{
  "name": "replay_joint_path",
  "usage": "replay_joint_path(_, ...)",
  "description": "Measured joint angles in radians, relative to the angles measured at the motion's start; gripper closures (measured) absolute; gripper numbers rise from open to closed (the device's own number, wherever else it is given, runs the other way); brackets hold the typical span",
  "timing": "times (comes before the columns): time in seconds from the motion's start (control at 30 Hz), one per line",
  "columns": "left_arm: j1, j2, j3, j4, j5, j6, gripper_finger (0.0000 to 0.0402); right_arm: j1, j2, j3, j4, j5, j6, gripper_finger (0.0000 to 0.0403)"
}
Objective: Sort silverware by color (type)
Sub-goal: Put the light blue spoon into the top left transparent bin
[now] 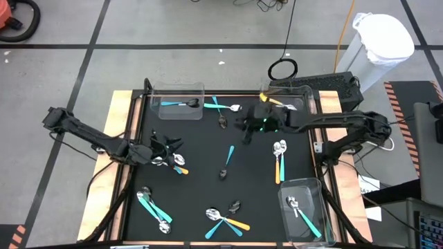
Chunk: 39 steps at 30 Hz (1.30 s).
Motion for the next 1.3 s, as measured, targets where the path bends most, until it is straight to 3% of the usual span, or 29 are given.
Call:
replay_joint_path(0.27,-0.023,0.0,0.162,-0.14,0.172,0.068,0.0327,0.136,0.178,0.0,0.079,0.0,0.039,0.0293)
replay_joint_path(0.6,0.029,0.006,0.161,-0.298,0.142,0.252,0.0314,0.238,0.365,-0.001,0.259,0.054,0.068,0.0293)
replay_joint_path(0.8,0.146,0.005,0.161,-0.236,0.167,0.334,0.0239,0.181,0.35,-0.001,0.281,0.056,0.004,0.0293)
replay_joint_path(0.93,0.226,0.005,0.161,-0.275,0.353,0.326,0.0192,0.146,0.31,0.0,0.285,0.055,-0.053,0.0293)
replay_joint_path(1.03,0.258,0.022,0.161,-0.363,0.477,0.297,0.0182,0.128,0.291,0.0,0.279,0.053,-0.092,0.0293)
replay_joint_path(1.3,0.255,0.15,0.161,-0.586,0.571,0.277,0.018,0.106,0.284,-0.001,0.251,0.05,-0.145,0.0293)
